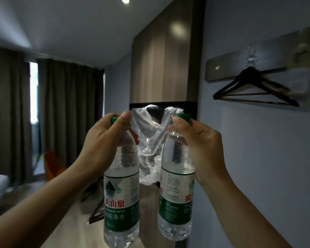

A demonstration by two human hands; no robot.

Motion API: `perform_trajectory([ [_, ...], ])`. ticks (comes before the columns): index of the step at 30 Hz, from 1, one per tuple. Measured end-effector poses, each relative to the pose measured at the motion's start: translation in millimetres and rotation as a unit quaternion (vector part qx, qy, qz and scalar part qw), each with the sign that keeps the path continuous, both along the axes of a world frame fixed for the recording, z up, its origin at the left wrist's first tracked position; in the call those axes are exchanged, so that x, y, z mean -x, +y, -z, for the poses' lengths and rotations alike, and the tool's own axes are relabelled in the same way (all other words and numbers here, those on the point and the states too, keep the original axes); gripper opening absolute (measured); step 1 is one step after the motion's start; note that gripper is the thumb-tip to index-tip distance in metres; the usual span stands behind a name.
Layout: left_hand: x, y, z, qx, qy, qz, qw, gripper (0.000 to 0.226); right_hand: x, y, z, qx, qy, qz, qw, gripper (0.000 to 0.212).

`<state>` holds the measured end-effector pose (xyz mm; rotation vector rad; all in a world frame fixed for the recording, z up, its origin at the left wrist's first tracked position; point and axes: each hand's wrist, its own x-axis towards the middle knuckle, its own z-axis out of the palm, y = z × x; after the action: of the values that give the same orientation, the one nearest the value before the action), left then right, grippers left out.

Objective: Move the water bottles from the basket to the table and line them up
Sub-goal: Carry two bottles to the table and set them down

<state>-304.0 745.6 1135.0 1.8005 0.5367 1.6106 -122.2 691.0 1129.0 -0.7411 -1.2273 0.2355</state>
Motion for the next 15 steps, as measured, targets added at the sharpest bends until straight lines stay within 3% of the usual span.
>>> perform_trajectory([
  [8, 19.0, 55.2, 0.3, 0.001, 0.005, -0.117, 0.993, 0.044, 16.2, 99.7, -0.4, 0.002, -0.007, -0.104, 0.995, 0.035],
  [15, 59.6, 117.6, 5.4, 0.002, 0.012, -0.167, 0.986, 0.038, 52.1, 187.8, 7.8, 0.009, -0.007, -0.172, 0.985, 0.026],
])
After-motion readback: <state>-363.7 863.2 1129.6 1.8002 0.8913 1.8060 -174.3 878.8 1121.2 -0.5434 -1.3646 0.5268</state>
